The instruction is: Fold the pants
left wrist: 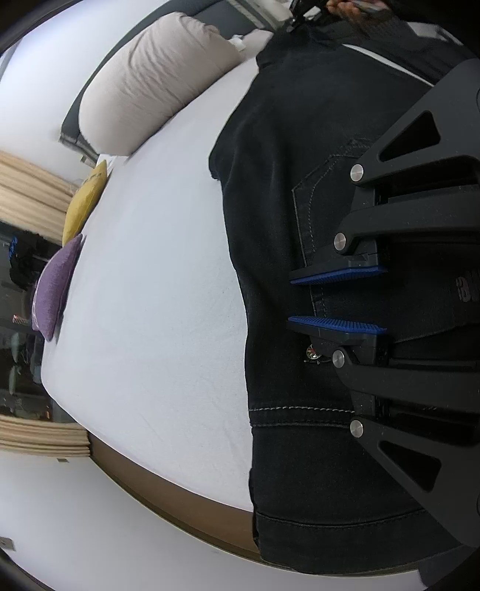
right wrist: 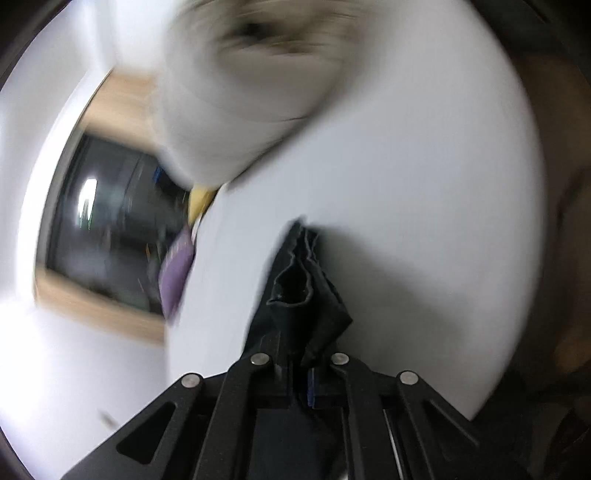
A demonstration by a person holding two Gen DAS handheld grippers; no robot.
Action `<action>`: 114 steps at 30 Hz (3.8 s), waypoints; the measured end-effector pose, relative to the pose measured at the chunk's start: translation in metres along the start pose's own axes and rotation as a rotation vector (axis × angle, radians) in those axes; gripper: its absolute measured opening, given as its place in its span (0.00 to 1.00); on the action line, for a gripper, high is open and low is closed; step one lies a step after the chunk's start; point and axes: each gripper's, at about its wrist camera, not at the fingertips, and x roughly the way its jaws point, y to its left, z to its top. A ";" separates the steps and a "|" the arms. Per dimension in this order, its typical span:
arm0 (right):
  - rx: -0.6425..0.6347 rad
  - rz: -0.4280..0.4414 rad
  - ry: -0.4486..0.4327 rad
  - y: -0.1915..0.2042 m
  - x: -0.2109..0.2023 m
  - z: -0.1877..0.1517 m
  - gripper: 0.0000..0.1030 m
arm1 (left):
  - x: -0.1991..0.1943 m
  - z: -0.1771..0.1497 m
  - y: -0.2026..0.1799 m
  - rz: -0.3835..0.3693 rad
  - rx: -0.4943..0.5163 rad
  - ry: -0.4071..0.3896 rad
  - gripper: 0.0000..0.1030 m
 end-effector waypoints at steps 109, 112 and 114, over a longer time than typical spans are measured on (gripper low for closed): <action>-0.365 0.056 0.753 0.050 0.034 -0.119 0.24 | 0.026 -0.051 -0.168 -0.080 0.344 0.178 0.13; -0.397 0.103 0.704 0.075 0.032 -0.107 0.27 | 0.026 -0.052 -0.167 -0.089 0.339 0.177 0.13; -0.410 0.137 0.687 0.092 0.039 -0.104 0.27 | 0.026 -0.052 -0.165 -0.095 0.334 0.176 0.13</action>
